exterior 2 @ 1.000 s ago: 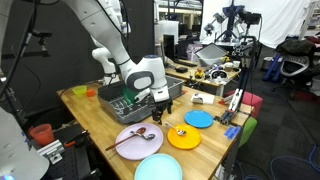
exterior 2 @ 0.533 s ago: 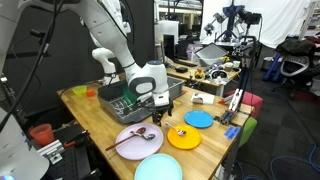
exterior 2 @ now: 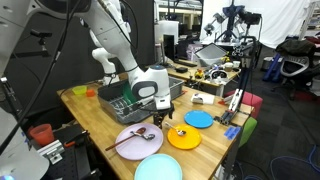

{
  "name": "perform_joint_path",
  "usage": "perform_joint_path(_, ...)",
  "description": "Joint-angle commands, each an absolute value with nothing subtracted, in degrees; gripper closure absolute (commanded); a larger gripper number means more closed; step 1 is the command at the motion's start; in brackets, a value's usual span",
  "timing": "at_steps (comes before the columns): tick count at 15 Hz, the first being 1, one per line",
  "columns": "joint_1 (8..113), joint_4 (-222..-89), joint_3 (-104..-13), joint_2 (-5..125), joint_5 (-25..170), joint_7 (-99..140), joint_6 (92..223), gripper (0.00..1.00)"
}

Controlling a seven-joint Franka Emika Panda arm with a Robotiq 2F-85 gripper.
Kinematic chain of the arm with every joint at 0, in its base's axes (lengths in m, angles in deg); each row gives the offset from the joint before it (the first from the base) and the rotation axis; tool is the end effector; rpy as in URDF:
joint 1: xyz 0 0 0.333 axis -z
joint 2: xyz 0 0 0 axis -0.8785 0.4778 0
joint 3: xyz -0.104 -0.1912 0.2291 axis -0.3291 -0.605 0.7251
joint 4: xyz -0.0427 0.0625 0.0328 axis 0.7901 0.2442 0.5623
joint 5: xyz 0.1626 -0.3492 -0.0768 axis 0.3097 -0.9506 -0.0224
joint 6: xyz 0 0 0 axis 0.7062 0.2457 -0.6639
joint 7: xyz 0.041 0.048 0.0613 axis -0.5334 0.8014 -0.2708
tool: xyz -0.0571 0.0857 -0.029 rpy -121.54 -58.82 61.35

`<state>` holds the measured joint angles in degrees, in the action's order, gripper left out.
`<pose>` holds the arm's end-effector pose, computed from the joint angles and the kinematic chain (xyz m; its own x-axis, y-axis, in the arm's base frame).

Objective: Move the spoon from the orange plate to the light-blue plate

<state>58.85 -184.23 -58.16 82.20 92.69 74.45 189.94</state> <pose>0.5681 -0.0272 0.1000 0.2709 -0.9626 0.0082 -0.9538 -0.2696 -0.1329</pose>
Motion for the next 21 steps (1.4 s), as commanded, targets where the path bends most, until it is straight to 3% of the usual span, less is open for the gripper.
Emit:
perform_joint_path(1,60.3,-182.3,-57.0,83.6,94.5,72.3,188.4,0.00)
perform_joint_path(4,60.5,-181.4,-56.9,84.5,94.5,72.2,188.2,0.08)
perform_joint_path(5,60.5,-181.2,-56.9,84.6,94.6,72.2,188.0,0.15)
perform_joint_path(6,60.6,-180.9,-56.8,84.8,94.6,72.2,187.9,0.12)
perform_joint_path(10,60.7,-179.9,-56.7,85.6,94.9,72.1,187.3,0.17)
perform_joint_path(13,60.6,-179.3,-56.7,86.2,94.9,72.1,186.6,0.13)
perform_joint_path(16,60.5,-178.6,-56.8,87.1,94.7,72.1,186.0,0.14)
perform_joint_path(17,60.5,-178.4,-56.7,87.3,94.7,72.1,185.8,0.23)
perform_joint_path(18,60.4,-178.2,-56.7,87.4,94.7,72.0,185.6,0.39)
perform_joint_path(21,60.8,-177.8,-56.3,87.6,94.9,71.6,185.6,0.62)
